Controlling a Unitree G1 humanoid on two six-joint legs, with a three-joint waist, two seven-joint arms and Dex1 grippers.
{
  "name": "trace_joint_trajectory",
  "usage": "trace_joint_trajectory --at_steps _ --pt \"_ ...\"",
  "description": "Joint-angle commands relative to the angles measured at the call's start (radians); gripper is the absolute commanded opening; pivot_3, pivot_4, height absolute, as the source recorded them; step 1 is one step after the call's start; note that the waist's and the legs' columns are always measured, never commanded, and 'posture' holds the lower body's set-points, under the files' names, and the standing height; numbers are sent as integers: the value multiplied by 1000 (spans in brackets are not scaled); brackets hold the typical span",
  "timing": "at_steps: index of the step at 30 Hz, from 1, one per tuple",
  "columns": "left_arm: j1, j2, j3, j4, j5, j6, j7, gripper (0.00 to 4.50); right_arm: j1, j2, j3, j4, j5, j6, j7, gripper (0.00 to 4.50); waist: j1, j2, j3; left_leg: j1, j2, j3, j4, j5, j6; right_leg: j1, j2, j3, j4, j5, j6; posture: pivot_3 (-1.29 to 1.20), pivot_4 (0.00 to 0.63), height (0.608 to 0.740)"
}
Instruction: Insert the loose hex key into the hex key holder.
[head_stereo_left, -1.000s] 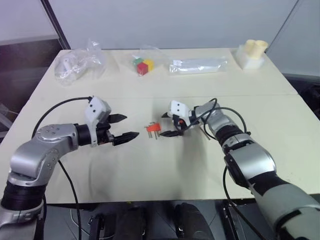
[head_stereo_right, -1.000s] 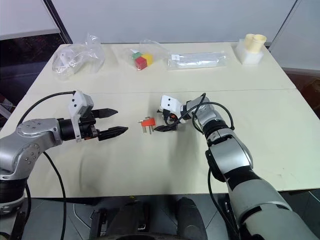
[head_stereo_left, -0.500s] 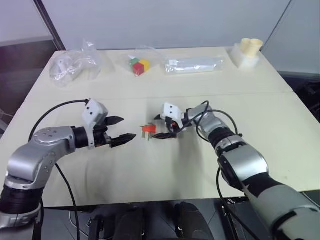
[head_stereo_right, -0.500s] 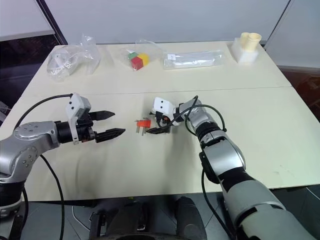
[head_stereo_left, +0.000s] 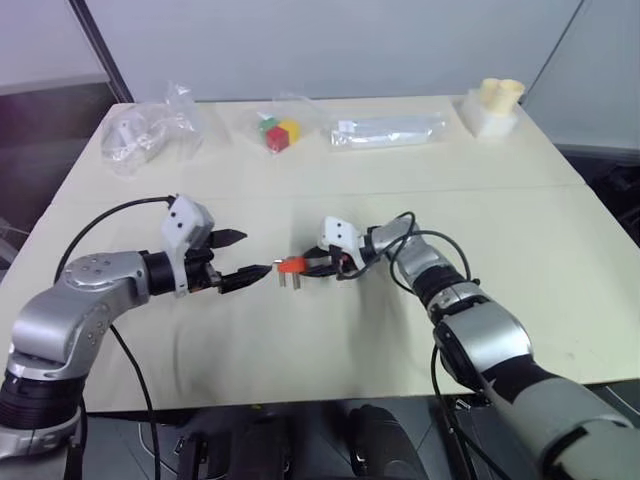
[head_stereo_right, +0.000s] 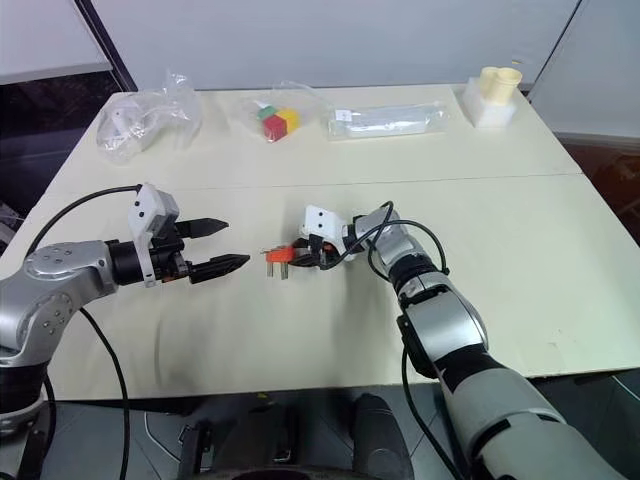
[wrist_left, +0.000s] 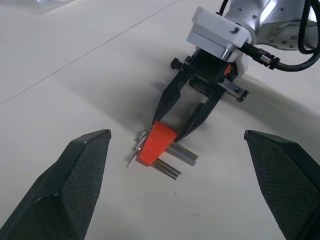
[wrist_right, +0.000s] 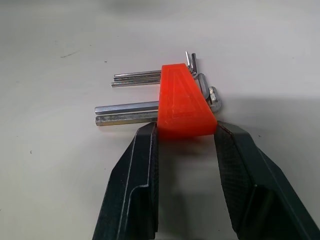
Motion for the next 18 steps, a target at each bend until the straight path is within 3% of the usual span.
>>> trace_joint_trajectory --at_steps 1,6,10,18 --pt "-12 4 -3 -11 5 -24 -7 4500 45 -5 22 19 -25 21 -17 1054 0 0 0 0 0 0 0 0 0 0 0 0 0 0 0 0 150 740" --pt "-18 0 -11 -4 8 -31 -10 4500 67 0 15 -20 -14 1 -54 1054 0 0 0 0 0 0 0 0 -1 0 0 0 0 0 0 0 150 740" --pt "-18 -2 -14 3 7 -36 -6 4500 89 -15 13 -117 -23 -92 -166 1054 -1 0 0 0 0 0 0 0 -1 0 0 0 0 0 0 0 150 740" --pt "-44 -24 -28 53 18 -66 -2 4500 242 -82 38 -449 -82 -234 -370 1054 7 0 0 -2 0 0 0 2 -3 -2 0 0 0 0 0 0 150 740"
